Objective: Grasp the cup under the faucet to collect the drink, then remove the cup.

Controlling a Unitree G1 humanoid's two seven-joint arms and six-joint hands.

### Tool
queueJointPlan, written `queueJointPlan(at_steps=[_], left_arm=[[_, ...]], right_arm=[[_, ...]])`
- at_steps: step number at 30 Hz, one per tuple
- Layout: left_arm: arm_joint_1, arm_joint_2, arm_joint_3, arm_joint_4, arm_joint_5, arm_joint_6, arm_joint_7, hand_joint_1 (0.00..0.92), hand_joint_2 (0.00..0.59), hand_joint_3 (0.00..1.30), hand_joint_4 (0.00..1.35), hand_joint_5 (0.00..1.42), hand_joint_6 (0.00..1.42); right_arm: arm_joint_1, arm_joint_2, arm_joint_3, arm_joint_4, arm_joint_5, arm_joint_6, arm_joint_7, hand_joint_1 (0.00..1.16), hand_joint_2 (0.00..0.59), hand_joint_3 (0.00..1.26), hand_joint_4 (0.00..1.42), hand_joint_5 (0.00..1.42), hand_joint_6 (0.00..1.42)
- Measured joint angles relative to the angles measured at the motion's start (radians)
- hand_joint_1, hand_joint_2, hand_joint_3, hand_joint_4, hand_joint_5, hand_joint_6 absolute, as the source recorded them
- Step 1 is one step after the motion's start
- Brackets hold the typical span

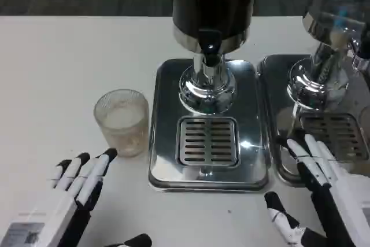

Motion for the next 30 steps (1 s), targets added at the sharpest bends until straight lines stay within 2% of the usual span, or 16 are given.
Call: queueJointPlan(at_steps=[20,26,30], left_arm=[[-0.011,-0.020,0.000,0.009,-0.012,-0.001,0.000,0.000,0.087,0.00,0.00,0.00,0.00],[-0.037,-0.032,0.005,0.038,-0.041,-0.030,0.028,0.000,0.080,0.00,0.00,0.00,0.00],[-0.061,-0.042,0.029,0.072,-0.050,-0.069,0.075,0.000,0.074,0.00,0.00,0.00,0.00]], right_arm=[[-0.011,0.002,-0.001,0.004,0.031,-0.001,0.000,0.43,0.437,0.16,0.04,0.06,0.21],[-0.022,0.006,-0.001,0.010,0.046,-0.001,0.002,0.43,0.437,0.16,0.04,0.07,0.21],[-0.027,0.008,-0.001,0.013,0.048,0.000,0.012,0.43,0.437,0.17,0.04,0.07,0.23]])
